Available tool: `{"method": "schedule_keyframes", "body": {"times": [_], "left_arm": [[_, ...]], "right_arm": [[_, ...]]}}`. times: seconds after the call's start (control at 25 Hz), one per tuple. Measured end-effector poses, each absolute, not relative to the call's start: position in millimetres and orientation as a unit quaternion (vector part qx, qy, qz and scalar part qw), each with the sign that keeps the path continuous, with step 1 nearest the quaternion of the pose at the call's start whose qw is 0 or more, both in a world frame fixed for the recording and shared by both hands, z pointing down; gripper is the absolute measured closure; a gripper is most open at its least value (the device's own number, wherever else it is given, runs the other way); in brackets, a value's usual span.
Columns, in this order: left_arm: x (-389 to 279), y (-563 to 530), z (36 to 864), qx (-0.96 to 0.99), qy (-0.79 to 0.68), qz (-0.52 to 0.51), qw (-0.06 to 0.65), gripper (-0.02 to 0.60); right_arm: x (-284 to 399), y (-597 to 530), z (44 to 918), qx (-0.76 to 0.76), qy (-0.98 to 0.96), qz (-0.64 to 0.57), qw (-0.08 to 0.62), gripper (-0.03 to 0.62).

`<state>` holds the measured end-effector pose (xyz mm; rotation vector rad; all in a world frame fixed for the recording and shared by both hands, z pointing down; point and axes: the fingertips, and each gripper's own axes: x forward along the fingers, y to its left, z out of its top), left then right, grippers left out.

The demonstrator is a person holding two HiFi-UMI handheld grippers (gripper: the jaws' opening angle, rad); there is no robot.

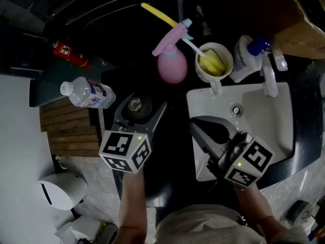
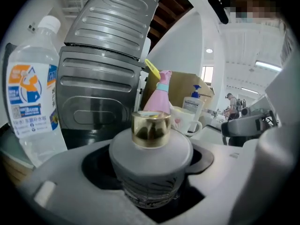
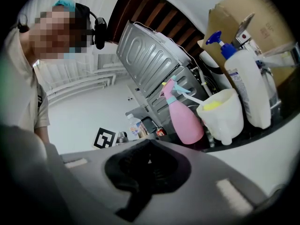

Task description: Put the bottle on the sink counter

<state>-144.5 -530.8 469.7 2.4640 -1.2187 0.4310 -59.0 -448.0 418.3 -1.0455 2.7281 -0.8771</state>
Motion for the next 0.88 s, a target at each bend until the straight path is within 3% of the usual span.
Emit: {"method": "schedule_keyframes", "body": {"times": [0.88], "left_arm": [[-138,-527,494,0.854,-0.445,0.244,0.114,0.232]], "right_arm": [[-48,-447,417,-0.367,0.885,-0.282,0.053,0.591]]}}
